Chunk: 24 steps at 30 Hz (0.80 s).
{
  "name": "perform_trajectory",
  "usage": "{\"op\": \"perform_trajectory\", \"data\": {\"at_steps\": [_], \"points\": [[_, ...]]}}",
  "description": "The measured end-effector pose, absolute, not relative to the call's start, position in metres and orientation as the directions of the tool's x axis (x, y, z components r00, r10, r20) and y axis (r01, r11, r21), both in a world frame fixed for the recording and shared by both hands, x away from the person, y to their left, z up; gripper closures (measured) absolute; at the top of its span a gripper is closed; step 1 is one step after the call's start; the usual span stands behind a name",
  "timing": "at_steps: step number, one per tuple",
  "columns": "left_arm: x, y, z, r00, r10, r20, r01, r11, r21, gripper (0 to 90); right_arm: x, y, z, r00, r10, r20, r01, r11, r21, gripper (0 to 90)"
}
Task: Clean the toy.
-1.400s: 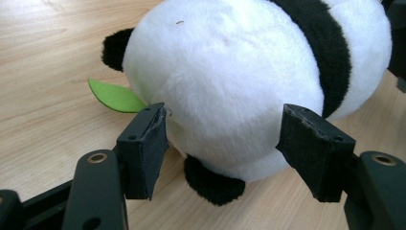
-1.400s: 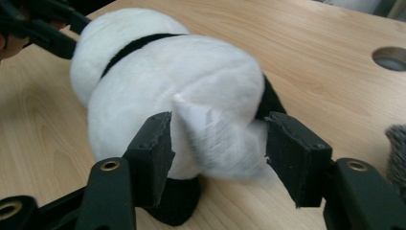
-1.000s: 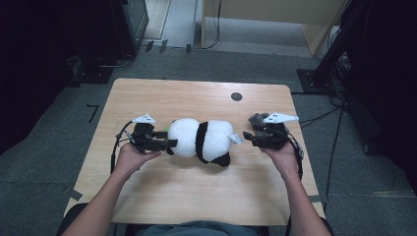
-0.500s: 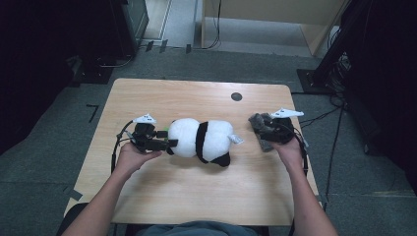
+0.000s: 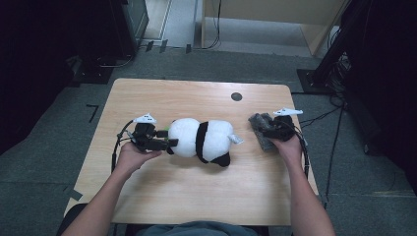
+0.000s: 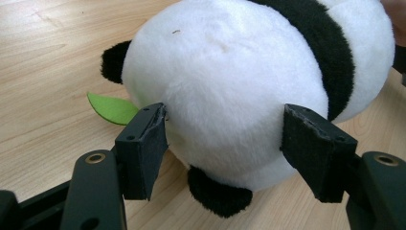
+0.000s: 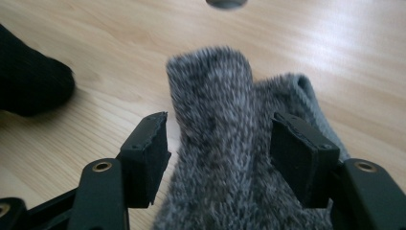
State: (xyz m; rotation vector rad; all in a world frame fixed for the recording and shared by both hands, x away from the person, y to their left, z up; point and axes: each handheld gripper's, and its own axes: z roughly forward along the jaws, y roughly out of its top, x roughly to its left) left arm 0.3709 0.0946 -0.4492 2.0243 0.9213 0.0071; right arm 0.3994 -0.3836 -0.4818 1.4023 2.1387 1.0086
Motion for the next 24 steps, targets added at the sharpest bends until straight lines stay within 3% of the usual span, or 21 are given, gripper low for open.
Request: {"op": "perform_trajectory", "data": {"at_steps": [7,11,14,20,24], "points": [[0.371,0.095,-0.450,0.725,0.608,-0.324,0.602,-0.330,0.727,33.0,0.403,-0.383,-0.498,-0.391,0.920,0.021,0.660,0.264,0.703,38.5],[0.371,0.094,-0.450,0.727,0.605,-0.325,0.600,-0.329,0.730,33.1,0.404,-0.386,-0.506,-0.373,0.927,0.031,0.675,0.248,0.694,43.2],[0.372,0.095,-0.451,0.726,0.602,-0.332,0.603,-0.326,0.728,33.0,0.404,-0.388,-0.508,-0.375,0.926,0.049,0.679,0.238,0.694,49.1],[0.373,0.094,-0.450,0.723,0.602,-0.337,0.608,-0.325,0.724,33.9,0.403,-0.395,-0.507,-0.358,0.930,0.086,0.698,0.205,0.686,71.1],[0.372,0.094,-0.450,0.733,0.599,-0.321,0.590,-0.326,0.739,34.0,0.402,-0.392,-0.501,-0.357,0.931,0.077,0.705,0.214,0.676,74.2]]}}
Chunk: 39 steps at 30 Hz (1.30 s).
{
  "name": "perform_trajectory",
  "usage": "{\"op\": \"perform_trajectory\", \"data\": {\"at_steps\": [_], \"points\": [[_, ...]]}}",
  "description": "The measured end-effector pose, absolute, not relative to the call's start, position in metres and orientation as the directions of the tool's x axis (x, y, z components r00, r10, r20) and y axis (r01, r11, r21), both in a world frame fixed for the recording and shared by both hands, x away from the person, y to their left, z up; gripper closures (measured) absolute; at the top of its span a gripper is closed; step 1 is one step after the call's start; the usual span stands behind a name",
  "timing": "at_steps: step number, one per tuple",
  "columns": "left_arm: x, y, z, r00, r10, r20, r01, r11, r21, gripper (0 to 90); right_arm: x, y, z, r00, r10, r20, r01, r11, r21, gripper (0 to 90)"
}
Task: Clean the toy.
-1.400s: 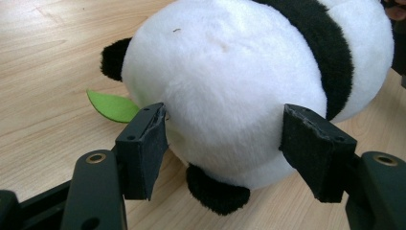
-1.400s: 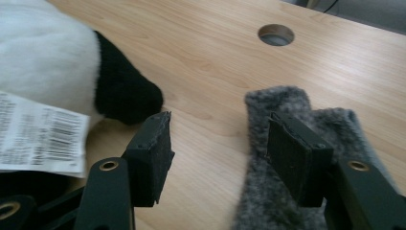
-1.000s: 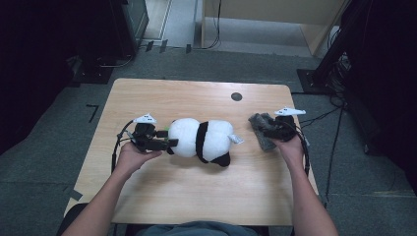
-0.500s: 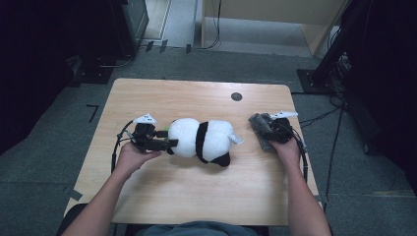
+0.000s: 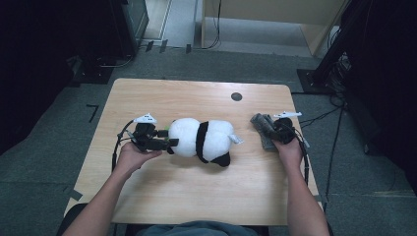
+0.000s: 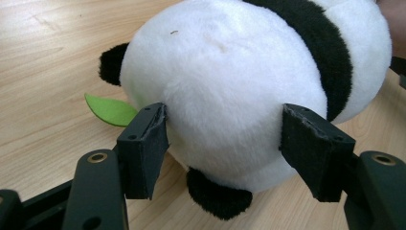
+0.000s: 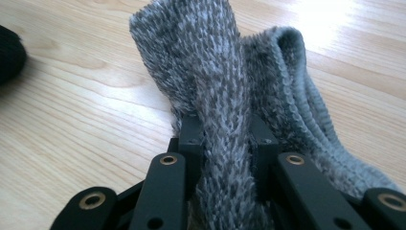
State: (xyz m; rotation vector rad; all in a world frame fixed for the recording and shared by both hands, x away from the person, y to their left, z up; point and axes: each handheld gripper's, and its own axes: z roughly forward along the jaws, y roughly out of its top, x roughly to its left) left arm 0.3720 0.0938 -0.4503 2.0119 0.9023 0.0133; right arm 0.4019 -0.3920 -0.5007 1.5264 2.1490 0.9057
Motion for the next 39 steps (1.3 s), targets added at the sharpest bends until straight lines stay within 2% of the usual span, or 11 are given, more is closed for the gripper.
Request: {"op": "perform_trajectory", "data": {"at_steps": [9,15,20,26,30,39], "points": [[0.373,0.093,-0.451,0.733,0.598,-0.325,0.593,-0.328,0.735,32.6,0.398,-0.378,-0.476,-0.403,0.907,0.121,0.658,0.195,0.727,75.0],[0.371,0.095,-0.461,0.731,0.588,-0.345,0.603,-0.322,0.730,28.3,0.393,-0.365,-0.458,-0.460,0.881,0.105,0.621,0.235,0.747,74.2],[0.370,0.094,-0.461,0.734,0.599,-0.321,0.593,-0.335,0.732,26.0,0.388,-0.353,-0.440,-0.524,0.845,0.107,0.588,0.268,0.763,73.6],[0.369,0.093,-0.460,0.740,0.601,-0.303,0.580,-0.341,0.739,26.7,0.386,-0.334,-0.413,-0.583,0.805,0.110,0.543,0.286,0.790,73.5],[0.368,0.093,-0.459,0.741,0.599,-0.303,0.580,-0.343,0.739,30.9,0.385,-0.317,-0.401,-0.626,0.773,0.106,0.522,0.313,0.794,73.0],[0.369,0.093,-0.460,0.730,0.606,-0.316,0.594,-0.335,0.731,28.4,0.392,-0.283,-0.378,-0.690,0.718,0.092,0.482,0.361,0.798,72.7]]}}
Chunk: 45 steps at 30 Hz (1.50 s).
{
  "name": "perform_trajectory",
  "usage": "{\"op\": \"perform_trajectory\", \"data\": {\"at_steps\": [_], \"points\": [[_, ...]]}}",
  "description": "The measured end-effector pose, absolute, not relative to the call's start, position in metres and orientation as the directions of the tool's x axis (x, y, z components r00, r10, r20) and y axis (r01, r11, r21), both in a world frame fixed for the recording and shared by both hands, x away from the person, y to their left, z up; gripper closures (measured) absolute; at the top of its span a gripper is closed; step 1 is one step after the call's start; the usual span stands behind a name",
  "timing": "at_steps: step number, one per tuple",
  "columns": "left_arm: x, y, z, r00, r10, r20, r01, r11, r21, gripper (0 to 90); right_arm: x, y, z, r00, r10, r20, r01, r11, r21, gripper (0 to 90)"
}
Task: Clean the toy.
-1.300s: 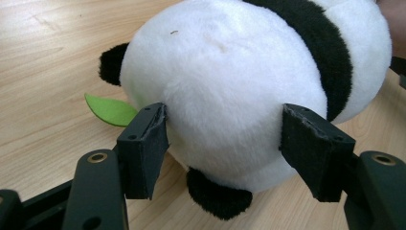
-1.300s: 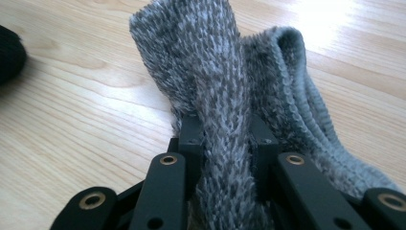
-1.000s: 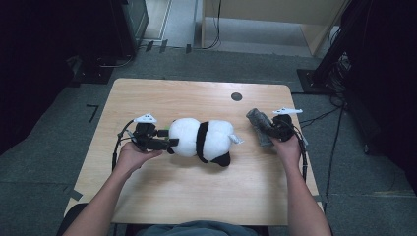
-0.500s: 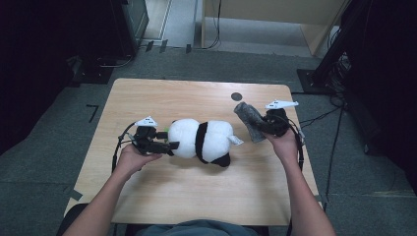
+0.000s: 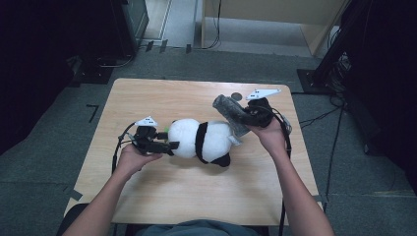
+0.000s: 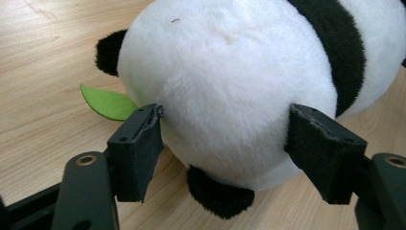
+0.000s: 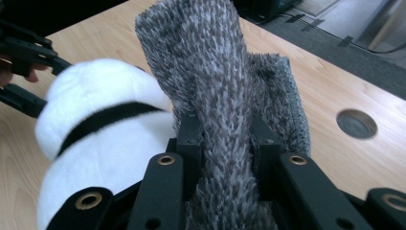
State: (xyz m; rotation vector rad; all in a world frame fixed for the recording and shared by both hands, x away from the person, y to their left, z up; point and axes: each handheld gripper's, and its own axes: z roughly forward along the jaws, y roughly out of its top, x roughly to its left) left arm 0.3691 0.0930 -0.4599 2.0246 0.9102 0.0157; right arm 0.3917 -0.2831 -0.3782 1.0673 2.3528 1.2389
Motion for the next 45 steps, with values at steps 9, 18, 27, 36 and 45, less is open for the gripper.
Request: {"op": "perform_trajectory", "data": {"at_steps": [9,18,27,36,45], "points": [[0.370,0.093,-0.460,0.727,0.610,-0.314,0.596,-0.335,0.730,25.8,0.405,-0.243,-0.370,-0.746,0.659,0.096,0.467,0.414,0.781,72.5],[0.371,0.093,-0.460,0.723,0.612,-0.321,0.604,-0.333,0.724,24.2,0.416,-0.196,-0.374,-0.795,0.592,0.130,0.457,0.445,0.770,72.5],[0.372,0.093,-0.459,0.718,0.614,-0.327,0.611,-0.330,0.720,24.0,0.428,-0.155,-0.390,-0.829,0.533,0.169,0.468,0.498,0.730,72.0],[0.377,0.090,-0.467,0.707,0.621,-0.338,0.627,-0.330,0.705,13.0,0.432,-0.143,-0.404,-0.834,0.518,0.191,0.488,0.529,0.694,71.8],[0.389,0.089,-0.484,0.693,0.582,-0.425,0.672,-0.308,0.673,7.9,0.430,-0.138,-0.409,-0.835,0.519,0.183,0.490,0.549,0.677,72.5]]}}
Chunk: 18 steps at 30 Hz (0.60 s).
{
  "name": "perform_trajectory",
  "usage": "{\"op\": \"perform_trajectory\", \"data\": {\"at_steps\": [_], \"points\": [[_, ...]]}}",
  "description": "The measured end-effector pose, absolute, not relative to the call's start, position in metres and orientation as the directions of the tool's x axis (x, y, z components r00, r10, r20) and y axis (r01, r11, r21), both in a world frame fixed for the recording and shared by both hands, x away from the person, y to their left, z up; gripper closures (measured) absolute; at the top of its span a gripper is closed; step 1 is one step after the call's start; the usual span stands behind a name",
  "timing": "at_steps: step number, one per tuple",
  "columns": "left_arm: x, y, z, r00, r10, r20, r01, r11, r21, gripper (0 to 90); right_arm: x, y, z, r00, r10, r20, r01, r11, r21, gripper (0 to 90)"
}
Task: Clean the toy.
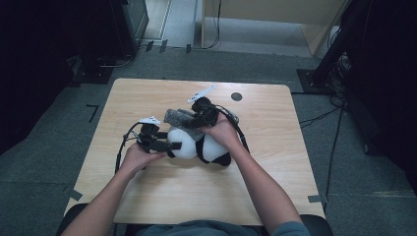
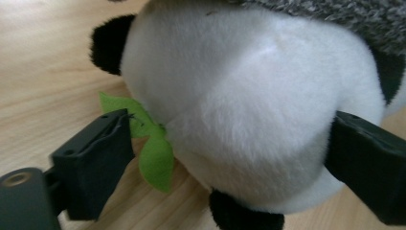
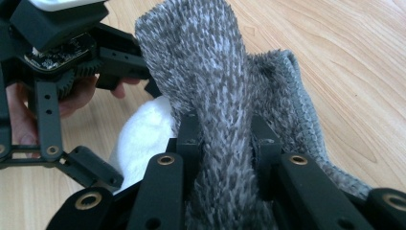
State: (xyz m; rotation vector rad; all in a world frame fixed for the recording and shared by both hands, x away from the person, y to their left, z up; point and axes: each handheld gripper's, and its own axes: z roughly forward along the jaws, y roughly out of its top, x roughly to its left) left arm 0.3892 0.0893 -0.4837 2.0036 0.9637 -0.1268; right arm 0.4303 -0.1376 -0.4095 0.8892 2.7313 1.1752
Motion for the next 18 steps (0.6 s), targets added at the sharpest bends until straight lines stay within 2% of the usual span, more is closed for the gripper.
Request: {"op": "perform_trajectory", "data": {"at_steps": [4,7,10,12,14,16,18], "points": [[0.389,0.092,-0.483,0.710,0.551,-0.439,0.664,-0.317,0.677,29.3,0.430,-0.135,-0.410,-0.834,0.524,0.174,0.489,0.554,0.674,72.4],[0.387,0.092,-0.481,0.714,0.557,-0.425,0.658,-0.325,0.679,38.5,0.430,-0.134,-0.410,-0.832,0.526,0.175,0.491,0.551,0.675,71.3],[0.386,0.093,-0.479,0.713,0.562,-0.419,0.657,-0.327,0.679,43.5,0.431,-0.134,-0.407,-0.831,0.530,0.172,0.488,0.544,0.683,64.1],[0.386,0.092,-0.478,0.711,0.567,-0.416,0.658,-0.328,0.678,45.0,0.434,-0.135,-0.406,-0.826,0.537,0.170,0.487,0.531,0.694,52.7],[0.385,0.092,-0.477,0.709,0.571,-0.414,0.659,-0.326,0.678,45.1,0.437,-0.134,-0.406,-0.820,0.546,0.169,0.496,0.533,0.685,47.0],[0.385,0.091,-0.477,0.718,0.572,-0.397,0.647,-0.336,0.685,45.2,0.440,-0.134,-0.405,-0.821,0.538,0.189,0.502,0.525,0.688,46.4],[0.383,0.090,-0.476,0.727,0.574,-0.377,0.633,-0.348,0.691,46.3,0.440,-0.132,-0.401,-0.829,0.522,0.202,0.496,0.517,0.697,54.6]]}}
